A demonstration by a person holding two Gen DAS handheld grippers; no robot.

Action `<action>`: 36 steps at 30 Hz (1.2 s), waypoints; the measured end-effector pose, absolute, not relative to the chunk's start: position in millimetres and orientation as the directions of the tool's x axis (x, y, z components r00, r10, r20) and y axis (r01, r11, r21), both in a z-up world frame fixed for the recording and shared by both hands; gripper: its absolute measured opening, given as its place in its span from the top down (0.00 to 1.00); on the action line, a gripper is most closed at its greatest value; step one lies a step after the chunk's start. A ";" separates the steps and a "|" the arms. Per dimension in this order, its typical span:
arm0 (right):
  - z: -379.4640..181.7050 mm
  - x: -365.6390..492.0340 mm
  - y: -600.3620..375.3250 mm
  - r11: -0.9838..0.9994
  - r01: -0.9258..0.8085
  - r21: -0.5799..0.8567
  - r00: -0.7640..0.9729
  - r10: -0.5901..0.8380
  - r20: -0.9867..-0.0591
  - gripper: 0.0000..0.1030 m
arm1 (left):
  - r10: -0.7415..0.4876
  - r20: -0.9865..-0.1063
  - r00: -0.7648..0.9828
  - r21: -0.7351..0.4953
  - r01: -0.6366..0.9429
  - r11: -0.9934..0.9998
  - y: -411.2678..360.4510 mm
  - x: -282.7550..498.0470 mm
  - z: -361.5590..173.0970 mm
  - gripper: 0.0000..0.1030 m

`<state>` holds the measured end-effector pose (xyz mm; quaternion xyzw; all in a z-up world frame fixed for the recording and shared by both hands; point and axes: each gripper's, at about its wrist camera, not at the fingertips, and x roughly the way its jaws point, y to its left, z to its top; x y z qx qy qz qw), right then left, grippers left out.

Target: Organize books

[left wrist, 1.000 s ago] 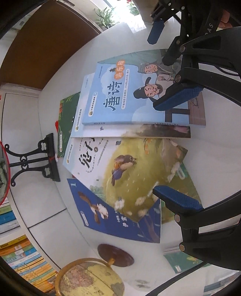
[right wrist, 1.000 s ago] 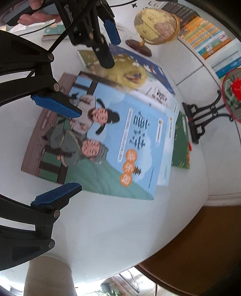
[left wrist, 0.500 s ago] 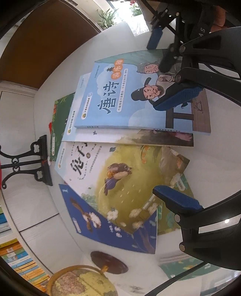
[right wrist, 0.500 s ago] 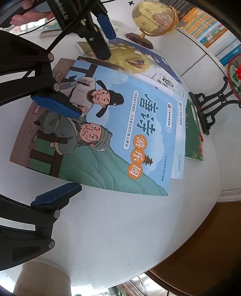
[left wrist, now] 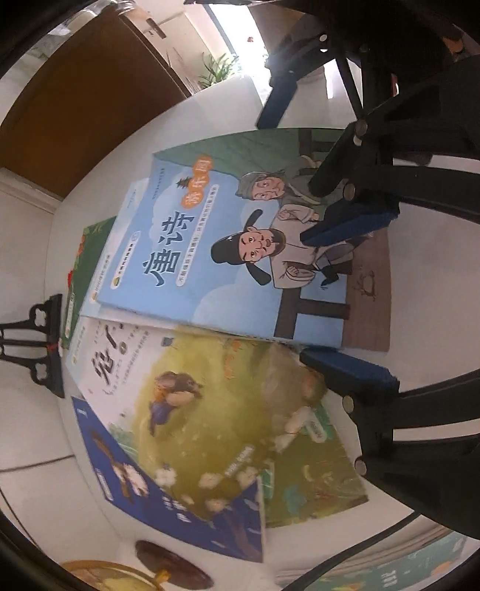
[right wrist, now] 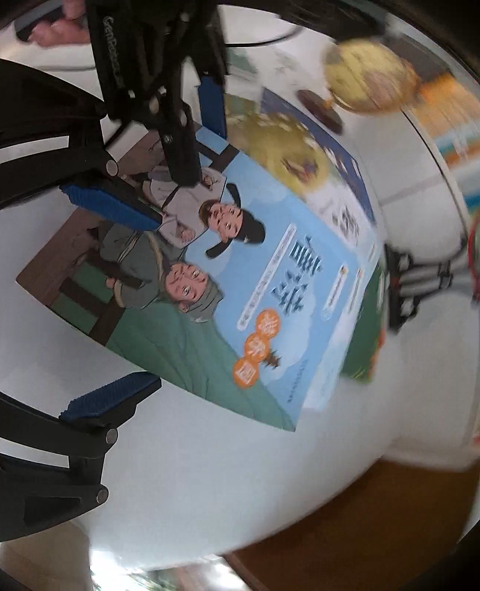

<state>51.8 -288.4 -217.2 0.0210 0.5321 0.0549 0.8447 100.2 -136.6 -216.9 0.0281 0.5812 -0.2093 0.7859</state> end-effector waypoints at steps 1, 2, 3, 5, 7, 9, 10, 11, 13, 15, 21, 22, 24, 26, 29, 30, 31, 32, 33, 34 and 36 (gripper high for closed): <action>-214.9 51.3 -282.7 0.994 -0.087 0.071 0.441 0.102 -0.892 0.20 | -0.311 -0.922 0.229 -0.221 0.346 0.912 -131.5 98.7 -216.5 0.52; -213.7 51.4 -280.6 0.993 -0.095 0.077 0.446 0.112 -0.888 0.19 | -0.320 -0.921 0.224 -0.236 0.335 0.912 -127.1 96.8 -216.0 0.52; -213.0 52.4 -280.8 0.991 -0.099 0.095 0.448 0.129 -0.885 0.17 | -0.328 -0.918 0.223 -0.248 0.323 0.913 -122.4 94.9 -215.2 0.52; -213.5 53.9 -280.3 0.983 -0.125 0.136 0.439 0.178 -0.881 0.14 | -0.320 -0.920 0.225 -0.245 0.307 0.920 -113.4 88.9 -213.5 0.52; -213.9 54.4 -273.1 0.975 -0.167 0.146 0.429 0.205 -0.880 0.13 | -0.313 -0.923 0.226 -0.242 0.294 0.925 -103.5 83.8 -212.0 0.51; -212.9 54.0 -261.9 0.965 -0.211 0.157 0.422 0.234 -0.876 0.11 | -0.304 -0.923 0.237 -0.241 0.259 0.935 -85.7 78.9 -210.3 0.52; -212.7 54.0 -257.2 0.960 -0.226 0.169 0.419 0.252 -0.872 0.11 | -0.290 -0.925 0.244 -0.232 0.240 0.943 -77.1 76.4 -210.3 0.52; -213.4 54.8 -250.9 0.951 -0.239 0.195 0.411 0.281 -0.868 0.11 | -0.267 -0.930 0.254 -0.214 0.219 0.952 -68.6 76.4 -211.1 0.52; -217.4 56.7 -241.6 0.932 -0.251 0.261 0.388 0.344 -0.855 0.12 | -0.220 -0.939 0.264 -0.179 0.172 0.969 -49.4 77.7 -214.7 0.51; -225.1 60.9 -240.1 0.892 -0.237 0.384 0.346 0.447 -0.825 0.19 | -0.237 -0.937 0.256 -0.213 0.119 0.970 -32.4 81.7 -216.9 0.52; -237.1 54.0 -288.8 0.849 -0.005 0.528 0.353 0.496 -0.793 0.22 | -0.262 -0.935 0.237 -0.244 0.104 0.964 -26.3 95.9 -221.2 0.50; -237.8 50.9 -294.2 0.839 0.002 0.544 0.349 0.510 -0.787 0.22 | -0.287 -0.932 0.224 -0.267 0.114 0.957 -28.3 98.5 -222.8 0.50; -240.1 47.7 -300.9 0.811 0.019 0.585 0.343 0.544 -0.766 0.22 | -0.320 -0.923 0.213 -0.302 0.114 0.946 -30.9 103.6 -225.2 0.50; -242.6 46.5 -301.2 0.784 0.026 0.621 0.330 0.579 -0.745 0.22 | -0.321 -0.921 0.220 -0.302 0.116 0.946 -37.1 107.4 -225.4 0.54; -243.5 43.9 -295.5 0.765 0.023 0.643 0.304 0.608 -0.734 0.26 | -0.298 -0.930 0.215 -0.276 0.129 0.953 -41.4 110.1 -226.0 0.58; -244.4 42.8 -294.8 0.755 0.027 0.655 0.290 0.621 -0.728 0.27 | -0.306 -0.931 0.200 -0.286 0.120 0.951 -41.9 113.1 -228.8 0.58; -247.9 42.0 -292.6 0.747 0.034 0.664 0.267 0.633 -0.727 0.34 | -0.310 -0.931 0.192 -0.294 0.110 0.950 -41.8 115.5 -231.1 0.58; -251.4 40.6 -289.5 0.733 0.036 0.680 0.249 0.652 -0.716 0.36 | -0.313 -0.931 0.189 -0.299 0.097 0.949 -41.1 115.6 -232.6 0.58; -252.6 39.1 -289.1 0.725 0.038 0.687 0.247 0.660 -0.710 0.36 | -0.312 -0.931 0.190 -0.298 0.096 0.950 -41.4 115.1 -233.2 0.58; -252.3 37.8 -288.3 0.723 0.039 0.690 0.255 0.660 -0.707 0.36 | -0.311 -0.931 0.192 -0.296 0.099 0.950 -41.2 115.1 -233.5 0.58; -252.8 38.8 -284.8 0.718 0.030 0.695 0.258 0.667 -0.699 0.36 | -0.318 -0.928 0.193 -0.304 0.099 0.948 -40.5 114.6 -234.3 0.58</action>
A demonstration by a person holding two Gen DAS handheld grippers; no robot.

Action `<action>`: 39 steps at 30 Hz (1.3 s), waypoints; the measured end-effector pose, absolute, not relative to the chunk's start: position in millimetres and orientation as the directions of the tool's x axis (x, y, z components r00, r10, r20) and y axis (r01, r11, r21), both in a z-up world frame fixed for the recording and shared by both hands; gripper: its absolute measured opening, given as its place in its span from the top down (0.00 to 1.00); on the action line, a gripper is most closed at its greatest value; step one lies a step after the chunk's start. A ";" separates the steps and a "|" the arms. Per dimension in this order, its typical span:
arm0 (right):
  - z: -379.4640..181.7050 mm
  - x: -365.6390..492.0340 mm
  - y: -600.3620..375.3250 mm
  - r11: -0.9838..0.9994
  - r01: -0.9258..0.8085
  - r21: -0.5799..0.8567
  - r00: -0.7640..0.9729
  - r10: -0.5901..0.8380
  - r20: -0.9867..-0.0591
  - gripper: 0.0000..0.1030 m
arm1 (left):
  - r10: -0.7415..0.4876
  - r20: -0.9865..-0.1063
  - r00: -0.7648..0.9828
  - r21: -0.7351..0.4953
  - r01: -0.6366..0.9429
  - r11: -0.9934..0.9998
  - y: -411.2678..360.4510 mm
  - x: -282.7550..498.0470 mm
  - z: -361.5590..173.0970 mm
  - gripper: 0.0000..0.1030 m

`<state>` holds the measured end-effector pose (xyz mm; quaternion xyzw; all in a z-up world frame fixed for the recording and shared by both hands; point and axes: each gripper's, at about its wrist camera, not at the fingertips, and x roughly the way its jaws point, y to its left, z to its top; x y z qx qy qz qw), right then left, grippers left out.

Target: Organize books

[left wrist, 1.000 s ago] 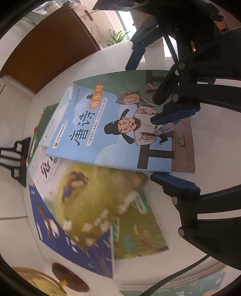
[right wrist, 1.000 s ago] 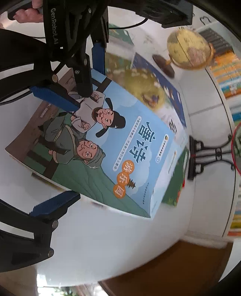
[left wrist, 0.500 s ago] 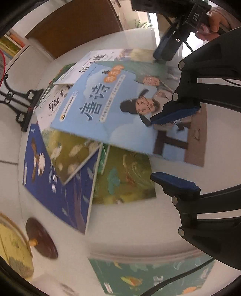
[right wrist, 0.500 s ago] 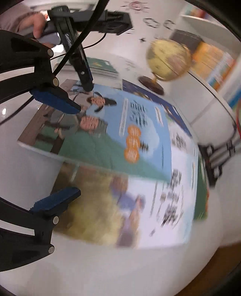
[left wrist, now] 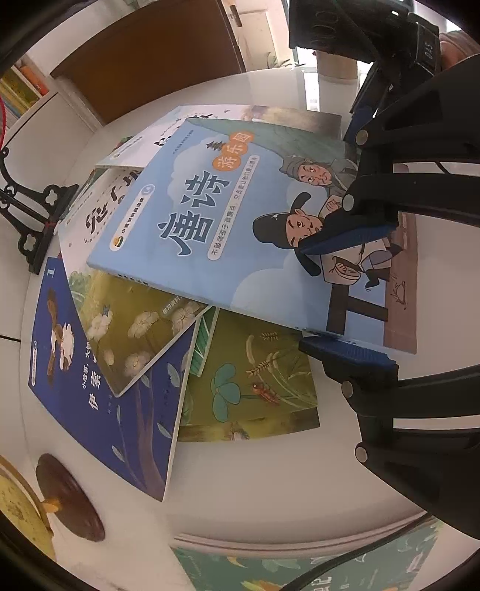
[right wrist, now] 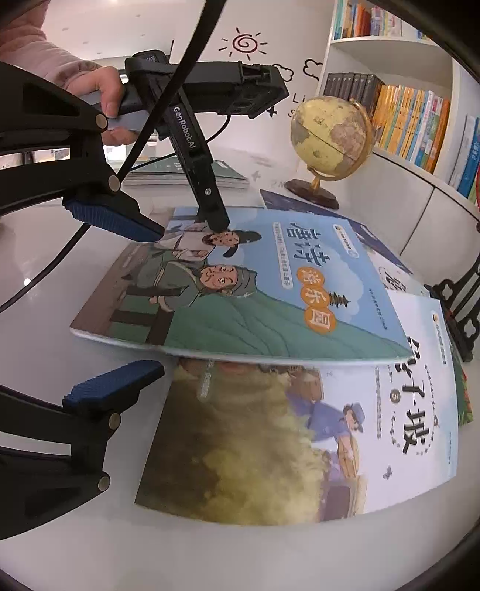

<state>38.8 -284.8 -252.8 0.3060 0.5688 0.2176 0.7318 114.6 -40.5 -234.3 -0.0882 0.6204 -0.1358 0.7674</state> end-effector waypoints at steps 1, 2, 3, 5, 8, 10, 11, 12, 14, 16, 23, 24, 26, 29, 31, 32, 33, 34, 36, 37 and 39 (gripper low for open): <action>-253.0 40.1 -282.7 0.715 0.020 0.699 0.261 0.671 -0.694 0.36 | -0.328 -0.926 0.188 -0.316 0.092 0.944 -38.6 114.8 -235.5 0.58; -253.1 41.1 -282.2 0.713 0.013 0.701 0.278 0.671 -0.688 0.35 | -0.339 -0.922 0.185 -0.329 0.083 0.941 -35.6 115.2 -236.7 0.58; -253.4 43.5 -281.7 0.705 0.012 0.709 0.289 0.676 -0.678 0.35 | -0.352 -0.918 0.182 -0.344 0.072 0.936 -32.9 115.8 -237.5 0.58; -255.8 44.0 -286.0 0.685 0.022 0.728 0.310 0.688 -0.656 0.54 | -0.377 -0.911 0.168 -0.371 0.068 0.926 -29.1 117.1 -238.4 0.58; -254.6 41.5 -294.1 0.749 0.026 0.662 0.310 0.624 -0.718 0.88 | -0.452 -0.886 0.101 -0.452 0.032 0.892 -20.3 118.3 -245.0 0.57; -242.7 38.0 -300.2 0.734 -0.003 0.679 0.345 0.638 -0.688 0.90 | -0.481 -0.869 0.116 -0.481 0.029 0.876 -16.4 113.0 -240.8 0.61; -234.6 37.2 -299.9 0.743 -0.030 0.669 0.359 0.633 -0.686 0.90 | -0.467 -0.874 0.136 -0.464 0.054 0.884 -18.3 109.6 -234.9 0.61; -225.3 37.3 -296.5 0.764 -0.068 0.642 0.370 0.616 -0.695 0.90 | -0.452 -0.878 0.155 -0.446 0.077 0.892 -20.9 106.3 -229.6 0.61; -214.9 40.4 -287.5 0.796 -0.117 0.593 0.368 0.590 -0.719 0.90 | -0.429 -0.880 0.203 -0.407 0.141 0.903 -28.3 101.0 -215.5 0.67; -208.6 44.0 -280.7 0.804 -0.135 0.578 0.377 0.582 -0.721 0.90 | -0.439 -0.858 0.266 -0.406 0.171 0.898 -26.9 94.0 -200.5 0.72; -208.2 43.7 -268.4 0.818 -0.139 0.558 0.376 0.565 -0.735 0.90 | -0.403 -0.863 0.304 -0.365 0.175 0.914 -23.0 88.9 -191.0 0.80; -206.4 42.3 -265.6 0.821 -0.149 0.551 0.378 0.562 -0.736 0.90 | -0.390 -0.865 0.317 -0.347 0.185 0.920 -24.0 86.1 -187.1 0.80; -199.9 38.9 -260.7 0.824 -0.168 0.541 0.396 0.559 -0.729 0.90 | -0.375 -0.864 0.337 -0.323 0.202 0.925 -26.3 83.8 -181.5 0.80; -187.3 35.7 -253.5 0.835 -0.196 0.514 0.418 0.546 -0.726 0.90 | -0.355 -0.862 0.363 -0.295 0.212 0.932 -19.6 82.9 -172.4 0.80; -180.4 35.6 -249.2 0.835 -0.209 0.510 0.426 0.547 -0.721 0.90 | -0.353 -0.862 0.365 -0.292 0.212 0.933 -12.9 82.5 -167.9 0.80; -176.6 35.7 -246.2 0.835 -0.217 0.505 0.428 0.546 -0.720 0.90 | -0.347 -0.863 0.366 -0.284 0.215 0.934 -10.7 82.0 -166.1 0.80; -174.7 36.1 -244.2 0.834 -0.221 0.506 0.429 0.549 -0.718 0.90 | -0.343 -0.863 0.372 -0.277 0.218 0.936 -8.5 80.9 -163.9 0.80; -172.3 36.4 -241.6 0.833 -0.226 0.505 0.430 0.550 -0.716 0.90 | -0.337 -0.862 0.380 -0.271 0.218 0.938 -6.1 79.7 -161.4 0.80; -167.4 36.9 -235.7 0.834 -0.236 0.499 0.436 0.549 -0.713 0.90 | -0.336 -0.859 0.386 -0.270 0.216 0.938 -2.3 80.2 -158.2 0.80; -165.2 37.0 -233.2 0.835 -0.237 0.496 0.441 0.547 -0.711 0.90 | -0.337 -0.857 0.390 -0.270 0.217 0.938 0.0 80.4 -156.4 0.80; -161.2 37.1 -229.6 0.835 -0.236 0.498 0.447 0.548 -0.707 0.90 | -0.329 -0.859 0.393 -0.259 0.220 0.940 2.9 81.2 -153.2 0.80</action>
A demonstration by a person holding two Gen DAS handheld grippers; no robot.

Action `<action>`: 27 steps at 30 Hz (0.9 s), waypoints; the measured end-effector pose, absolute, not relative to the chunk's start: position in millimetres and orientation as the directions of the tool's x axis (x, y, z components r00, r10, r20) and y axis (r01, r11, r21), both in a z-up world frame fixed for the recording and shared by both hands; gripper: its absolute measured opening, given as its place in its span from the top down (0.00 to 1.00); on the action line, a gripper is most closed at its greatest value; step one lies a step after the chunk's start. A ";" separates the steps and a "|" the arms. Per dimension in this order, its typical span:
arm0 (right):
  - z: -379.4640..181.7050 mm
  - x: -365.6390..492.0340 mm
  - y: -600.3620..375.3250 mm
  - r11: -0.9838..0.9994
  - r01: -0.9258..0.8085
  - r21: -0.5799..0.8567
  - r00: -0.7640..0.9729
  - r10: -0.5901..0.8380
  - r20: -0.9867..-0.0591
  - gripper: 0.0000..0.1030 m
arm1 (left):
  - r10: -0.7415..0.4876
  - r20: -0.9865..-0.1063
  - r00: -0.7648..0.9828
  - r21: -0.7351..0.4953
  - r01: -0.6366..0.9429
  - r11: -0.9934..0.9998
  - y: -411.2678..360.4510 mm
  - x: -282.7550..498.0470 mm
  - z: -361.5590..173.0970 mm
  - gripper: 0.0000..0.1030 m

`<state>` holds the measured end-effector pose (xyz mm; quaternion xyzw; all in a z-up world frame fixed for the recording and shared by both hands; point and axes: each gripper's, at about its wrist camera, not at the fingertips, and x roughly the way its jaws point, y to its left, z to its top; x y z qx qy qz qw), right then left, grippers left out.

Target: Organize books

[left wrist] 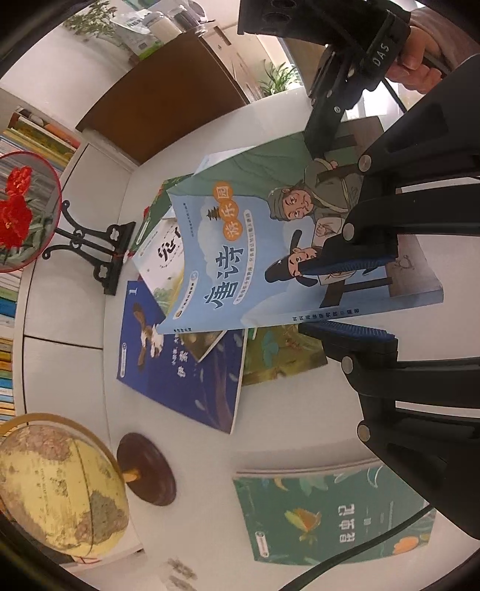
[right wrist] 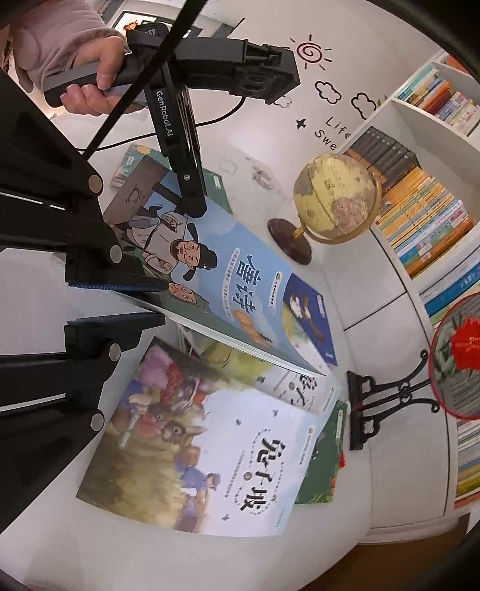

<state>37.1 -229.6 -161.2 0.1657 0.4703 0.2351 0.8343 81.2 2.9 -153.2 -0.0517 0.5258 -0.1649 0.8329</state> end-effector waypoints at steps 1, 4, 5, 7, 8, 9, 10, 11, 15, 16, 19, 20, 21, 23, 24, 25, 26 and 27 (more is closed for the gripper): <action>-159.2 37.0 -228.7 0.834 -0.237 0.499 0.450 0.549 -0.704 0.90 | -0.325 -0.859 0.395 -0.254 0.222 0.941 2.9 81.2 -151.6 0.80; -152.0 37.8 -223.1 0.838 -0.240 0.490 0.458 0.543 -0.704 0.90 | -0.300 -0.863 0.407 -0.225 0.224 0.948 4.2 80.6 -145.7 0.80; -149.0 37.7 -221.0 0.839 -0.242 0.488 0.462 0.542 -0.702 0.90 | -0.299 -0.860 0.414 -0.222 0.225 0.949 5.4 80.6 -143.2 0.80; -143.4 37.8 -217.6 0.840 -0.247 0.483 0.469 0.540 -0.699 0.90 | -0.304 -0.855 0.420 -0.228 0.222 0.948 9.4 81.0 -139.0 0.80; -140.0 37.9 -215.4 0.842 -0.250 0.479 0.473 0.538 -0.698 0.90 | -0.309 -0.852 0.422 -0.234 0.221 0.947 11.8 81.0 -137.1 0.80; -138.3 38.0 -214.2 0.842 -0.252 0.477 0.475 0.537 -0.697 0.90 | -0.317 -0.848 0.426 -0.242 0.220 0.945 14.7 80.7 -135.4 0.80; -136.2 38.2 -212.3 0.843 -0.255 0.473 0.477 0.535 -0.697 0.90 | -0.323 -0.842 0.431 -0.248 0.222 0.943 18.2 80.0 -133.5 0.80; -134.0 38.6 -209.9 0.845 -0.259 0.467 0.479 0.533 -0.698 0.90 | -0.323 -0.839 0.437 -0.248 0.222 0.943 21.3 79.3 -131.8 0.80; -127.4 41.4 -199.5 0.840 -0.273 0.469 0.478 0.542 -0.691 0.90 | -0.314 -0.835 0.452 -0.247 0.202 0.948 34.0 76.9 -127.6 0.80; -125.5 42.1 -194.9 0.840 -0.279 0.465 0.478 0.541 -0.692 0.90 | -0.309 -0.835 0.456 -0.244 0.197 0.950 38.3 76.1 -126.9 0.80; -121.4 44.5 -182.5 0.836 -0.295 0.462 0.473 0.548 -0.690 0.90 | -0.299 -0.832 0.468 -0.242 0.178 0.954 52.8 74.0 -124.4 0.80; -119.9 45.5 -176.6 0.833 -0.301 0.465 0.471 0.554 -0.687 0.90 | -0.298 -0.831 0.470 -0.246 0.171 0.954 59.0 73.5 -123.7 0.80; -119.0 45.9 -172.8 0.831 -0.305 0.466 0.469 0.556 -0.686 0.90 | -0.296 -0.830 0.473 -0.247 0.165 0.955 63.8 73.4 -123.0 0.80; -116.7 46.9 -161.4 0.829 -0.318 0.461 0.465 0.560 -0.686 0.90 | -0.289 -0.828 0.481 -0.248 0.149 0.957 75.9 72.2 -120.9 0.80; -115.7 47.3 -155.2 0.827 -0.325 0.459 0.462 0.563 -0.685 0.90 | -0.290 -0.825 0.485 -0.257 0.136 0.957 84.4 71.7 -119.8 0.80; -114.8 47.8 -149.5 0.825 -0.332 0.457 0.460 0.565 -0.685 0.90 | -0.293 -0.822 0.487 -0.267 0.124 0.956 91.5 71.8 -119.4 0.80; -113.9 48.6 -143.0 0.824 -0.337 0.455 0.456 0.566 -0.687 0.90 | -0.294 -0.821 0.490 -0.272 0.117 0.955 96.4 71.4 -119.0 0.80; -113.0 49.8 -136.0 0.823 -0.342 0.453 0.451 0.567 -0.690 0.90 | -0.292 -0.819 0.494 -0.275 0.109 0.955 103.0 70.9 -118.2 0.80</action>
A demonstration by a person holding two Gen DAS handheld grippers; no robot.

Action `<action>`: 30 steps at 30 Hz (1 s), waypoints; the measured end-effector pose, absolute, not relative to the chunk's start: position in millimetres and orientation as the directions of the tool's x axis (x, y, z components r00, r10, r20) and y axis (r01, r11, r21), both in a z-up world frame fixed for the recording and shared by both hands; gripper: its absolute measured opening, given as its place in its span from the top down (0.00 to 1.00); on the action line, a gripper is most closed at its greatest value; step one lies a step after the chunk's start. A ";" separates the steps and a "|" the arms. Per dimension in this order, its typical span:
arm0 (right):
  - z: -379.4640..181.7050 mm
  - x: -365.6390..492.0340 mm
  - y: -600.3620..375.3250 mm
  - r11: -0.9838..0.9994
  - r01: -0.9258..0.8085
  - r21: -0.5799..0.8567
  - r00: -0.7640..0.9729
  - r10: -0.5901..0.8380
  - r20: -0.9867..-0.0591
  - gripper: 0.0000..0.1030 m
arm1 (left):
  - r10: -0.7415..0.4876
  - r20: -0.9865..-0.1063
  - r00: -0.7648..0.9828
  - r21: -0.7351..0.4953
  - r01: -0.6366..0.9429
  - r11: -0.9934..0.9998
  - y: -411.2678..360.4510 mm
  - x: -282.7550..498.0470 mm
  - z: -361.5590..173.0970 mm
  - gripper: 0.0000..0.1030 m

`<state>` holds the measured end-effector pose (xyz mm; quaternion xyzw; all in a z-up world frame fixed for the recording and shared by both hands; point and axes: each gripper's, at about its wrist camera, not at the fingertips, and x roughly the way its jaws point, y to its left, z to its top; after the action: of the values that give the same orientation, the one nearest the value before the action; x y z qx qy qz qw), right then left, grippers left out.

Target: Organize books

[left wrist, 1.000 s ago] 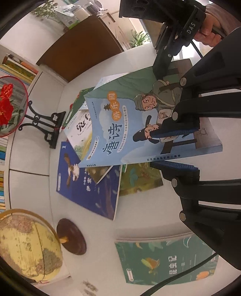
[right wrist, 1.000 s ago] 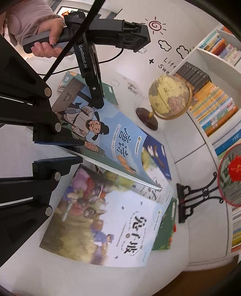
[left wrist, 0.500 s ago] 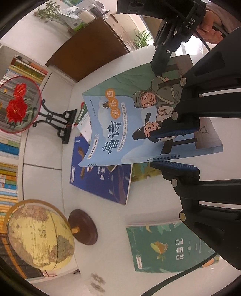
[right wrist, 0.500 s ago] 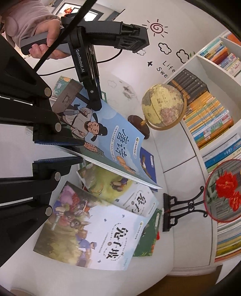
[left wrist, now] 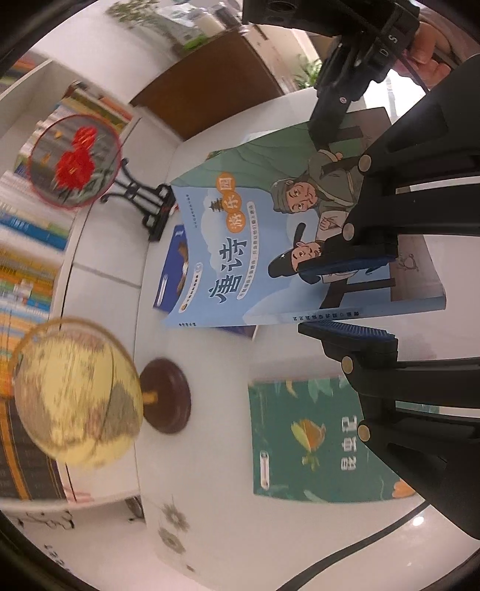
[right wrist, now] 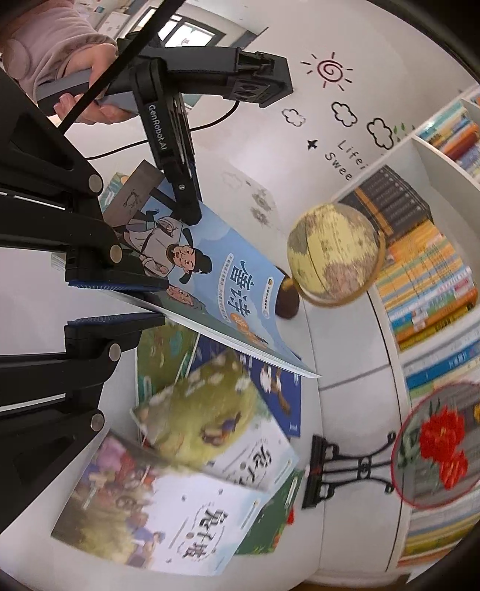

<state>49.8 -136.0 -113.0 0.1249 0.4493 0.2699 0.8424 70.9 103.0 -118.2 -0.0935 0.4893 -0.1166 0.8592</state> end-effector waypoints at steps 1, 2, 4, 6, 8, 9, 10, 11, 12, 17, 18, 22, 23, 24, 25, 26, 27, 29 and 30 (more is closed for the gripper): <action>-111.9 50.6 -129.6 0.821 -0.349 0.453 0.447 0.570 -0.689 0.90 | -0.286 -0.818 0.499 -0.273 0.100 0.957 109.6 70.5 -117.5 0.80; -110.8 50.7 -124.3 0.818 -0.355 0.453 0.444 0.574 -0.688 0.89 | -0.281 -0.819 0.501 -0.270 0.095 0.958 114.7 70.0 -117.0 0.80; -109.3 51.9 -112.5 0.813 -0.365 0.453 0.438 0.579 -0.688 0.89 | -0.270 -0.819 0.506 -0.264 0.086 0.961 126.8 67.9 -116.4 0.80; -108.5 52.9 -100.2 0.809 -0.374 0.453 0.430 0.584 -0.688 0.89 | -0.264 -0.818 0.511 -0.263 0.076 0.962 138.4 65.5 -116.5 0.80; -108.8 53.6 -88.8 0.803 -0.382 0.457 0.421 0.591 -0.688 0.89 | -0.259 -0.817 0.515 -0.267 0.060 0.962 151.4 62.4 -117.8 0.80; -109.0 54.1 -82.3 0.801 -0.386 0.458 0.416 0.594 -0.689 0.89 | -0.257 -0.817 0.515 -0.270 0.052 0.961 157.7 61.3 -118.7 0.80; -109.4 54.4 -76.1 0.799 -0.389 0.457 0.410 0.595 -0.691 0.89 | -0.251 -0.819 0.516 -0.270 0.040 0.962 165.5 60.4 -119.8 0.80; -109.9 54.7 -67.5 0.798 -0.397 0.453 0.404 0.595 -0.695 0.89 | -0.246 -0.820 0.517 -0.270 0.030 0.962 171.6 59.4 -120.8 0.80; -110.3 55.1 -61.4 0.797 -0.403 0.450 0.398 0.596 -0.697 0.89 | -0.242 -0.821 0.517 -0.271 0.020 0.962 177.6 58.5 -121.9 0.80; -113.7 56.8 -30.4 0.784 -0.433 0.445 0.367 0.604 -0.708 0.89 | -0.227 -0.822 0.521 -0.280 -0.024 0.960 207.9 53.2 -125.6 0.80; -114.3 56.8 -23.9 0.782 -0.437 0.445 0.361 0.606 -0.709 0.89 | -0.224 -0.823 0.522 -0.282 -0.033 0.959 213.3 52.1 -126.2 0.80; -116.7 58.2 -2.4 0.769 -0.460 0.444 0.340 0.615 -0.712 0.89 | -0.207 -0.826 0.524 -0.281 -0.065 0.957 232.2 47.5 -130.0 0.80; -117.4 58.2 2.4 0.766 -0.465 0.444 0.335 0.617 -0.712 0.89 | -0.203 -0.827 0.524 -0.281 -0.072 0.957 235.6 46.6 -131.1 0.80; -118.3 58.2 7.2 0.762 -0.470 0.445 0.329 0.619 -0.713 0.89 | -0.201 -0.829 0.522 -0.282 -0.080 0.956 239.2 45.8 -132.8 0.80; -119.1 57.9 10.9 0.761 -0.473 0.444 0.325 0.620 -0.714 0.89 | -0.201 -0.831 0.520 -0.286 -0.088 0.954 242.6 44.9 -134.8 0.80; -120.0 57.6 15.3 0.759 -0.477 0.443 0.321 0.619 -0.716 0.89 | -0.200 -0.832 0.518 -0.289 -0.097 0.952 246.1 43.7 -137.0 0.80; -121.0 57.5 19.0 0.758 -0.479 0.443 0.317 0.620 -0.718 0.89 | -0.198 -0.834 0.515 -0.291 -0.106 0.951 249.7 42.6 -140.0 0.80; -124.2 57.8 25.8 0.755 -0.480 0.446 0.309 0.621 -0.720 0.89 | -0.195 -0.839 0.508 -0.292 -0.117 0.949 254.6 41.1 -145.1 0.80; -125.4 57.9 28.6 0.755 -0.480 0.447 0.306 0.621 -0.721 0.89 | -0.195 -0.841 0.505 -0.294 -0.124 0.948 256.9 40.0 -148.0 0.80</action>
<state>57.9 28.6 -125.4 0.0736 0.4797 0.3422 0.8046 40.0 256.9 -148.0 -0.1604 0.4970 -0.0206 0.8525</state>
